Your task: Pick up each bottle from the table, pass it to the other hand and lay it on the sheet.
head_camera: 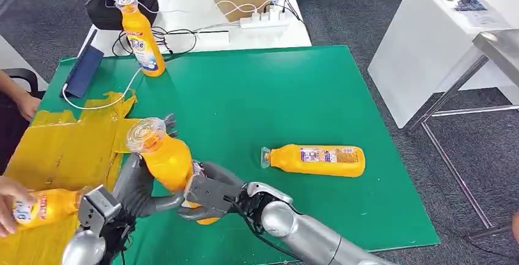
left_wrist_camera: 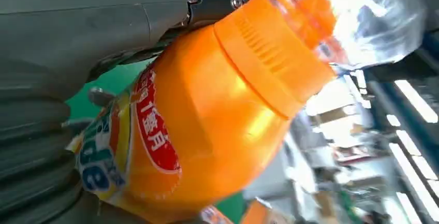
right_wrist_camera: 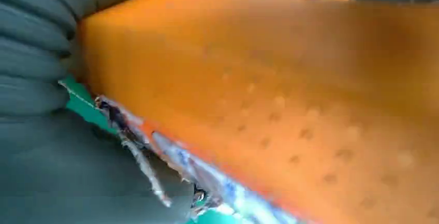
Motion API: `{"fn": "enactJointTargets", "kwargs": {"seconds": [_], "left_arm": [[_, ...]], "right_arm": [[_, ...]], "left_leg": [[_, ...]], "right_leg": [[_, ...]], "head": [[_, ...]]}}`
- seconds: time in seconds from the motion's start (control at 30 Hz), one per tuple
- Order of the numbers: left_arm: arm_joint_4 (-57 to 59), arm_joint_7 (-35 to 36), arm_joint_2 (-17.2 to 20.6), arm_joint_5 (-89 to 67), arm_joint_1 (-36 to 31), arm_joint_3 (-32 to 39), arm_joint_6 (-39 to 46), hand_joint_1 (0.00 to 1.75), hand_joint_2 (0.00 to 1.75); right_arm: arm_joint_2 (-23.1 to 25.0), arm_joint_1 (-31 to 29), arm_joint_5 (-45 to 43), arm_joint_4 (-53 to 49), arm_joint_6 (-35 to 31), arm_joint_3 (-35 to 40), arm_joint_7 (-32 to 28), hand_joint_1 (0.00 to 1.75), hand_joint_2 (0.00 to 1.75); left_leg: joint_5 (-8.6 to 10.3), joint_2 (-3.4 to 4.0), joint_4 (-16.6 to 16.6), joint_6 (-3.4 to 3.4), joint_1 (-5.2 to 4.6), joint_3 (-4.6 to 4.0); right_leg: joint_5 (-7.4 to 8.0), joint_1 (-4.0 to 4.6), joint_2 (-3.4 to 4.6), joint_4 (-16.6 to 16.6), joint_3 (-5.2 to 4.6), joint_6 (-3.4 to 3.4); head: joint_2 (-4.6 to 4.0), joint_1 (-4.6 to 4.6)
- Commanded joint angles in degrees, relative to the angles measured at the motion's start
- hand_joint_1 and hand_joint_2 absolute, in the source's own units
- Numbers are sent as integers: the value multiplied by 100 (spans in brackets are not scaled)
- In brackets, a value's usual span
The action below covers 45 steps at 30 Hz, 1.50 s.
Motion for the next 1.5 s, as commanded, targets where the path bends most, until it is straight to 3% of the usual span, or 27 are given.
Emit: {"fn": "enactJointTargets", "kwargs": {"seconds": [0.03,0.37,0.5,0.67,0.87,0.9,0.93,1.03,1.13,1.17,1.27,1.3,1.4,1.5], "left_arm": [[802,117,281,-214,-296,-671,-2,175,175],[758,102,305,-220,-247,-659,7,175,175],[722,96,300,-231,-197,-605,6,175,175],[696,96,314,-228,-153,-558,-3,175,175],[628,55,317,-186,-90,-478,-9,175,175],[596,51,327,-178,-71,-441,0,175,175],[501,54,326,-150,14,-335,42,175,175],[177,302,416,-475,375,93,413,175,175],[220,210,472,-631,762,673,591,175,175],[191,157,505,-847,864,862,759,175,175],[25,100,551,-1781,1138,1463,1242,175,175],[23,120,567,-1792,1172,1538,1212,175,175],[2,88,653,-2171,1404,1921,1287,175,175],[-72,25,623,-2710,1544,2014,1584,175,175]], "right_arm": [[125,-510,-3,374,43,707,36,175,175],[115,-529,-13,396,43,703,26,175,175],[123,-552,-38,440,37,729,-6,175,175],[124,-601,-46,483,38,732,-19,175,175],[35,-600,-1,481,-116,604,-51,175,175],[-36,-592,127,451,-263,561,-47,140,175],[-151,-504,524,325,-680,417,1,0,175],[-656,-110,785,63,-912,-439,292,0,175],[-1340,560,1447,-140,-1258,-1444,70,0,175],[-1582,747,1556,-307,-1265,-1806,8,0,0],[-2049,1596,1862,-1191,-976,-3329,-185,0,0],[-2135,1755,1908,-1371,-931,-3517,-198,0,175],[-2129,2596,1910,-2159,-616,-4666,-364,0,175],[-2052,3081,2019,-2600,-580,-5052,-443,0,175]], "left_leg": [[-10,10,-18,15,-12,44],[-5,5,-8,9,-8,18],[-12,12,-36,24,-16,76],[-9,10,-9,10,-8,24],[-12,13,-16,14,-11,40],[-6,8,-8,9,-8,16],[-9,8,-12,13,-10,29],[-10,3,-14,16,-10,34],[-6,-19,-25,18,-8,41],[-4,-20,-19,14,-7,29],[-6,-43,-12,17,-13,18],[-9,-45,-9,19,-15,21],[-15,-49,-7,20,-24,19],[-25,-45,-10,19,-28,22]], "right_leg": [[-11,-6,-7,-7,34,-14],[-5,-3,-8,-1,13,-8],[-13,-4,-19,-18,62,-27],[-7,-3,-6,-2,18,-10],[-10,-4,-7,-6,31,-14],[-4,-4,-6,-2,12,-8],[-8,-4,-9,-4,25,-11],[-9,-4,-16,-9,32,-10],[-10,-2,-37,-25,48,-6],[-10,-3,-35,-20,36,-4],[-17,-9,-67,-13,34,-2],[-19,-9,-72,-12,38,-3],[-26,-19,-77,-7,35,-5],[-28,-22,-72,-4,33,-11]], "head": [[0,-2],[0,-2],[0,0],[0,0],[0,0],[0,0],[0,0],[0,0],[0,2],[0,2],[0,0],[0,-2],[0,4],[0,-2]]}}
